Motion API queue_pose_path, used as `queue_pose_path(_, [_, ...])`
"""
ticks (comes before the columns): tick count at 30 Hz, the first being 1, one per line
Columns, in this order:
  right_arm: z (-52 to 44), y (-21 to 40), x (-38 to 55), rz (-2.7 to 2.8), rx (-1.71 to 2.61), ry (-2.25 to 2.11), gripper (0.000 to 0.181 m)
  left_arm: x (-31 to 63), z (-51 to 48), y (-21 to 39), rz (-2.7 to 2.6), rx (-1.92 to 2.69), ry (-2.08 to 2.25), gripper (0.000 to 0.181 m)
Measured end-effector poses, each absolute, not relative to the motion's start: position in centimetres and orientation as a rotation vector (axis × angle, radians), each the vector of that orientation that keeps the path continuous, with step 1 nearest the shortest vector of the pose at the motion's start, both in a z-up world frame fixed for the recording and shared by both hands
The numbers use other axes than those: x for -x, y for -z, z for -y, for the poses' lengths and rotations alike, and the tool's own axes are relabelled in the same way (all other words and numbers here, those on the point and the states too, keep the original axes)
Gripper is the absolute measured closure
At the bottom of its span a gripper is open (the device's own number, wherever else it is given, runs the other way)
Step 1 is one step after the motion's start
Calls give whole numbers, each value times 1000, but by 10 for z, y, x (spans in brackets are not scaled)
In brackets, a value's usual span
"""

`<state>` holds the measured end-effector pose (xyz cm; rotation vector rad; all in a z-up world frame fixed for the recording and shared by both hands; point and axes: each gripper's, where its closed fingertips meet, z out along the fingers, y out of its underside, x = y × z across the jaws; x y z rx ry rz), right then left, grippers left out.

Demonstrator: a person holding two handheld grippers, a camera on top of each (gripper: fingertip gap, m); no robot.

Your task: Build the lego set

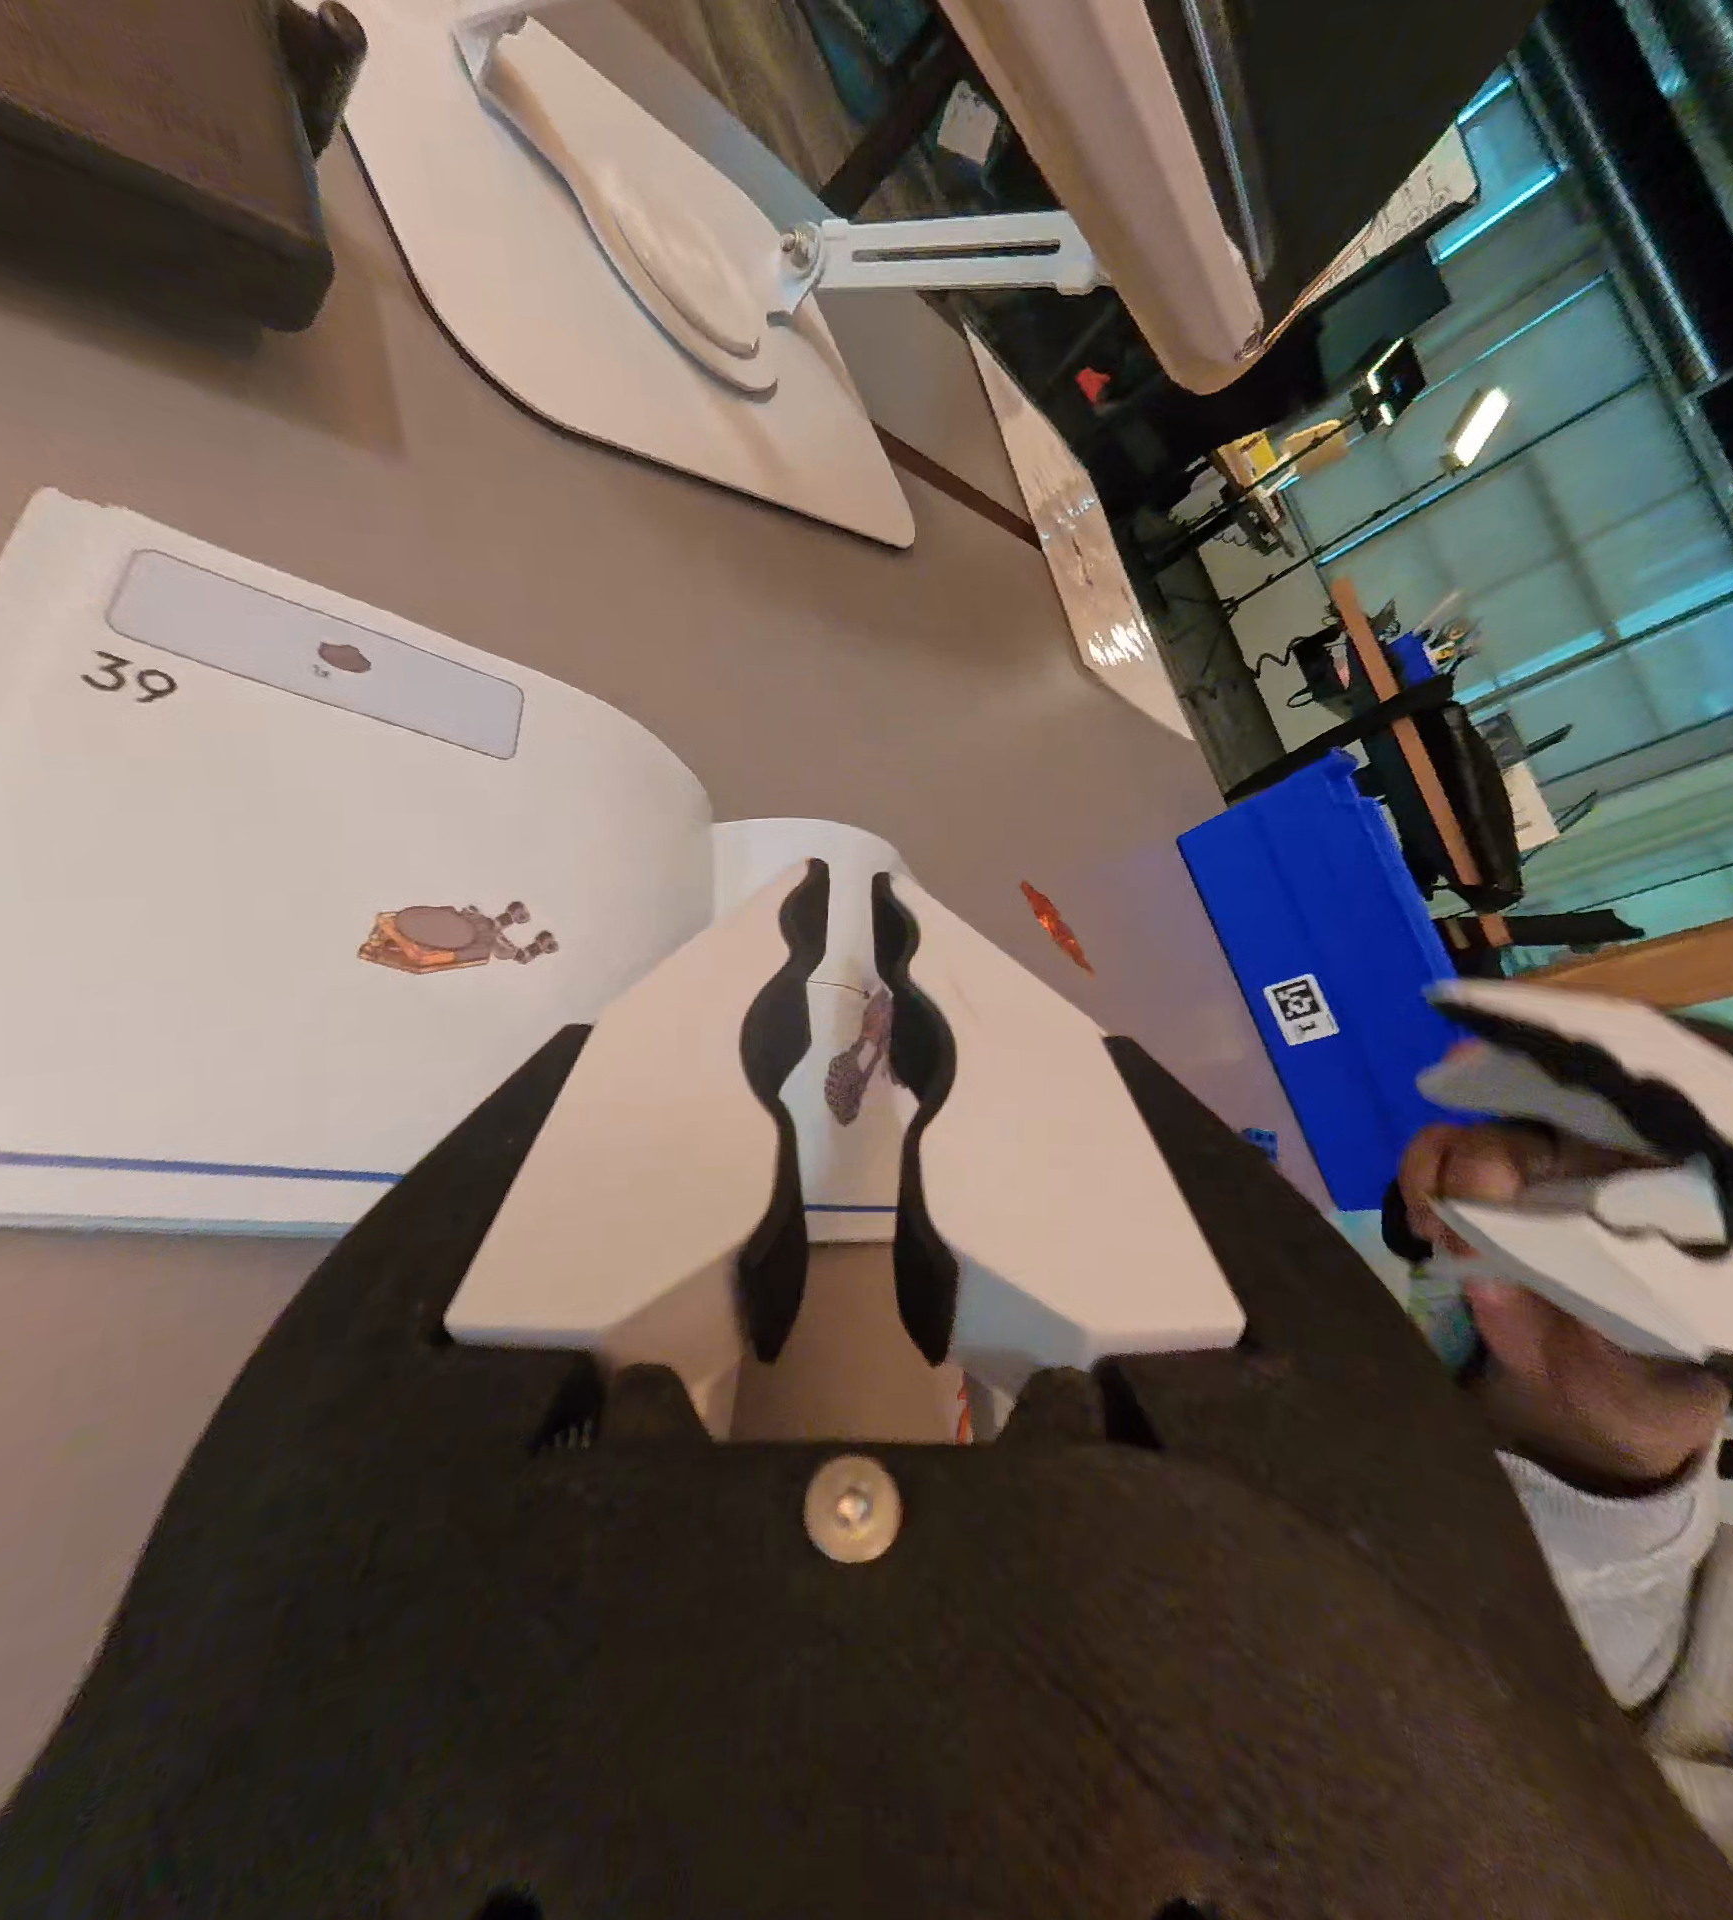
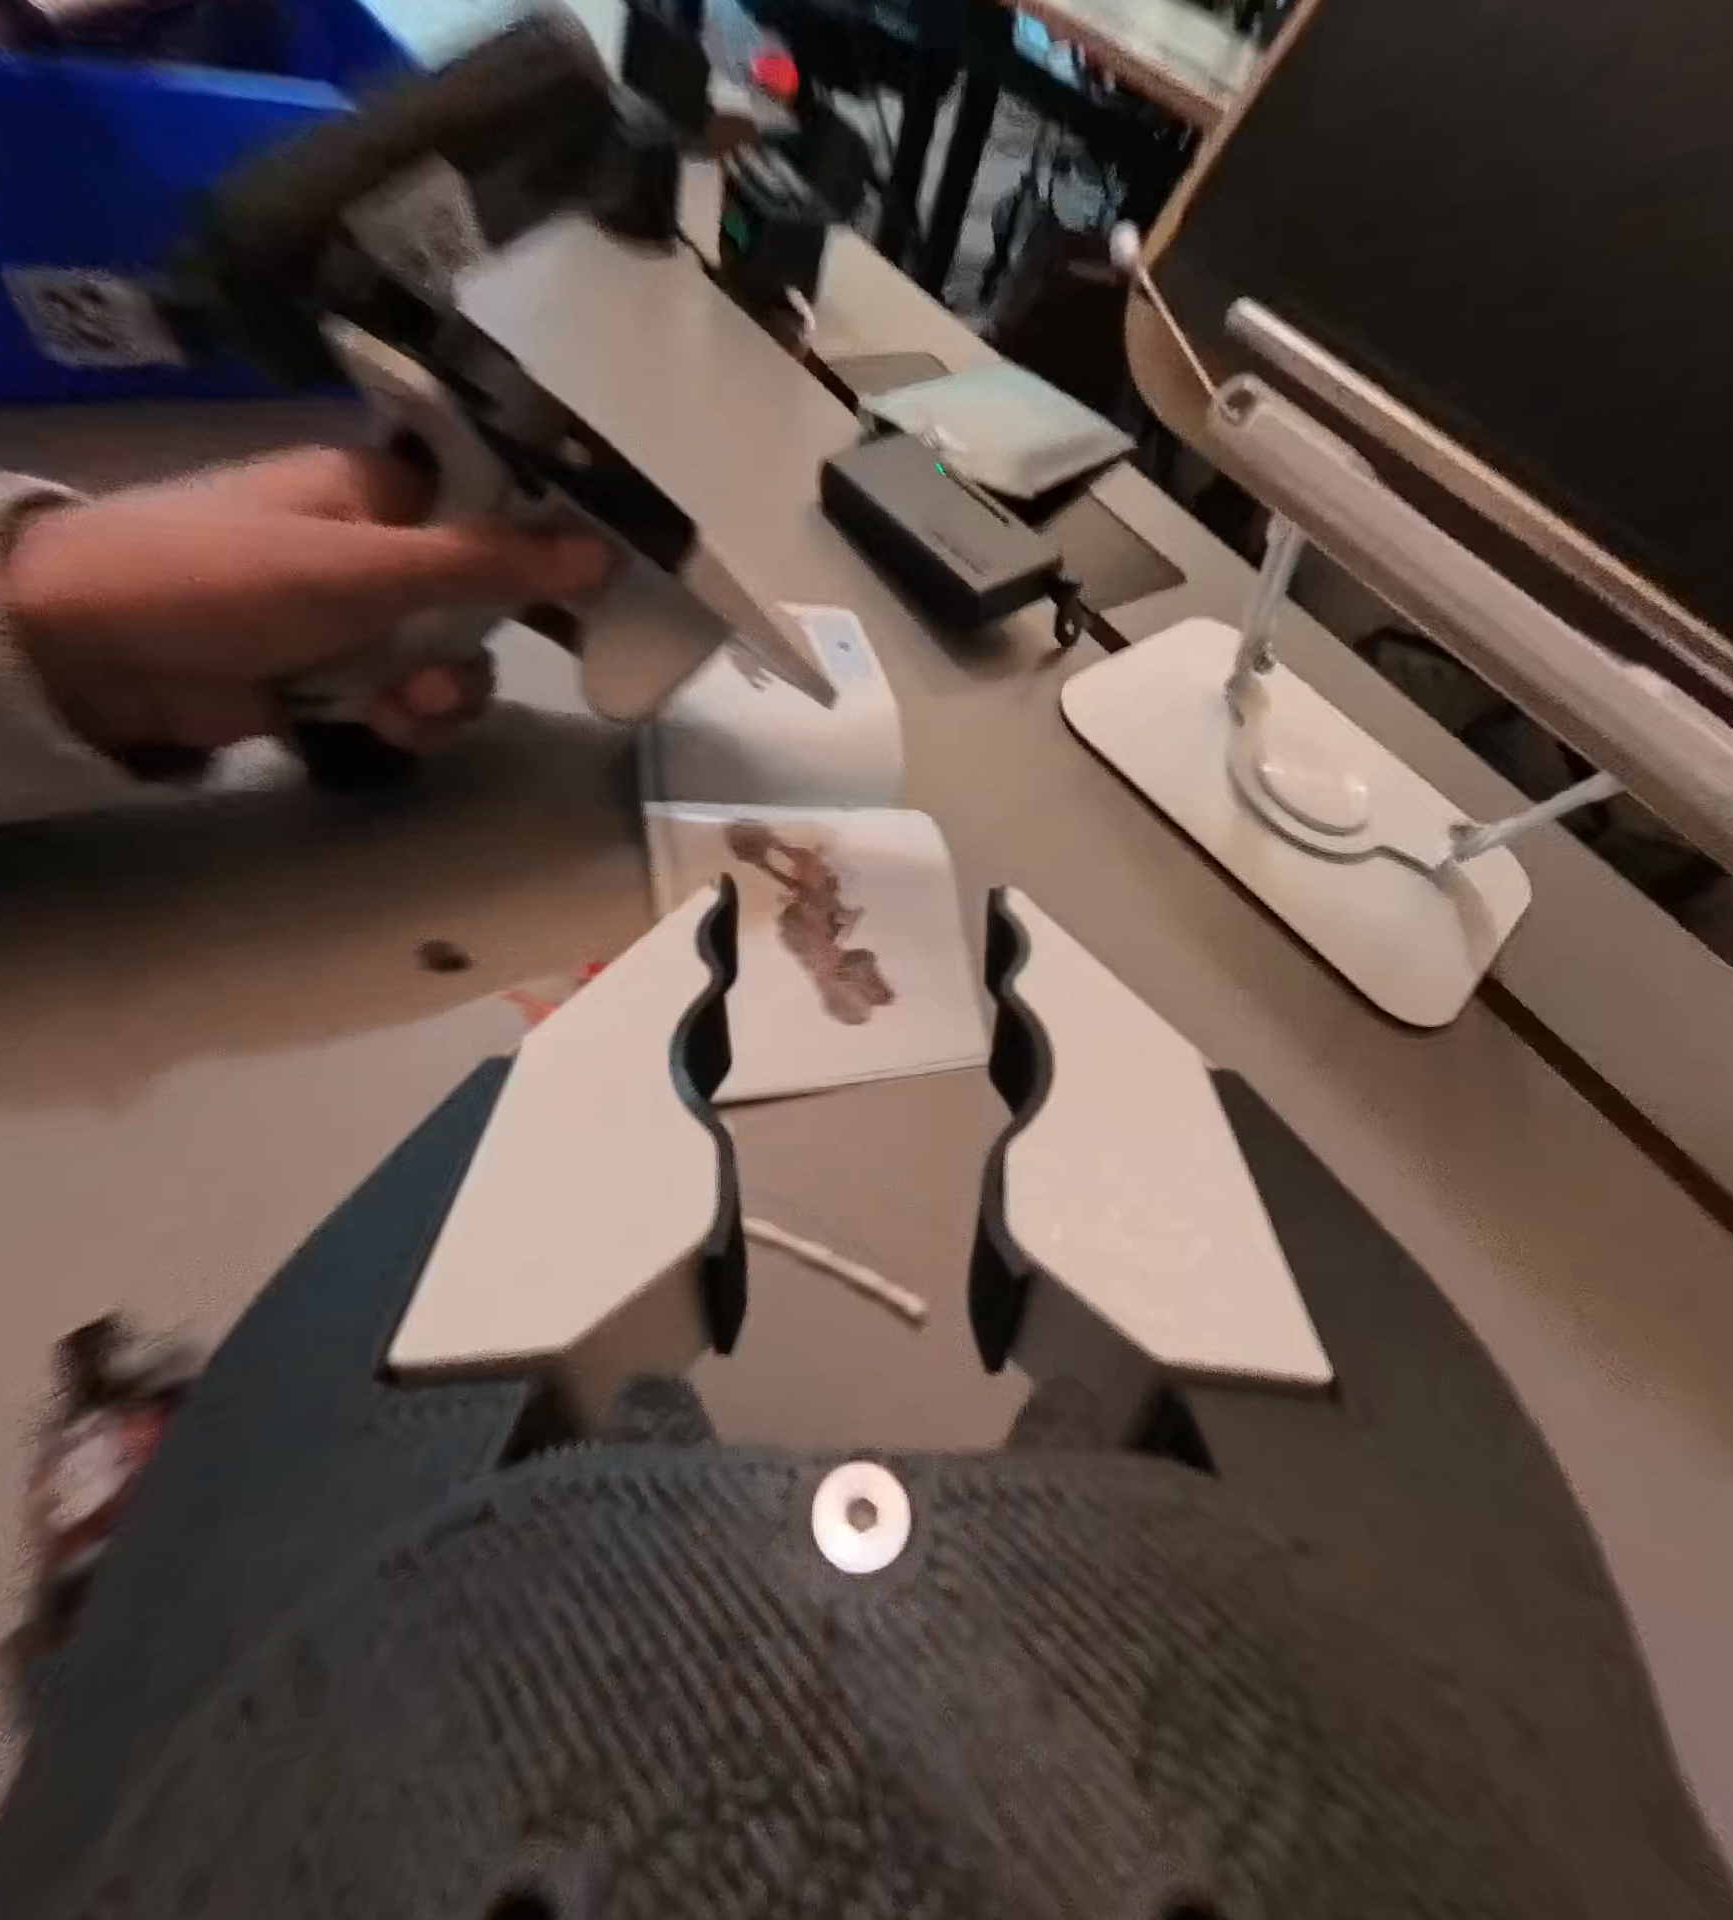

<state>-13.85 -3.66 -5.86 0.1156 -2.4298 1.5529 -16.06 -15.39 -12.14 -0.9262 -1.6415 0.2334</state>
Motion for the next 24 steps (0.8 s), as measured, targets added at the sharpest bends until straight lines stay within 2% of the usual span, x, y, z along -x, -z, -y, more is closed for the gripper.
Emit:
queue_pose_path(3, [64, 88, 171, 2536, -38, -1346, 129, 157, 143, 107, 1528, 1000, -243, 171])
queue_pose_path(5, [71, 99, 177, 2621, 68, -1330, 122, 152, 127, 96, 1422, 1116, -245, 139])
queue_pose_path(6, [74, 100, 177, 2636, 108, -1372, 122, 150, 118, 96, 1389, 1199, -255, 130])
queue_pose_path(8, [74, 98, 180, 2617, 172, -1452, 122, 150, 111, 112, 1436, 1377, -338, 116])
queue_pose_path(10, [71, 99, 186, 2588, 203, -1468, 121, 153, 112, 136, 1530, 1542, -469, 110])
queue_pose_path(11, [70, 100, 188, 2578, 207, -1466, 121, 155, 117, 146, 1586, 1608, -546, 113])
queue_pose_path(15, [67, 103, 193, 2560, 217, -1441, 123, 156, 123, 171, 1669, 1768, -654, 149])
queue_pose_path(17, [62, 109, 198, 2567, 229, -1361, 121, 156, 128, 165, 1670, 1734, -668, 181])
queue_pose_path(24, [59, 114, 191, 2604, 205, -1379, 122, 156, 138, 147, 1679, 1325, -390, 181])
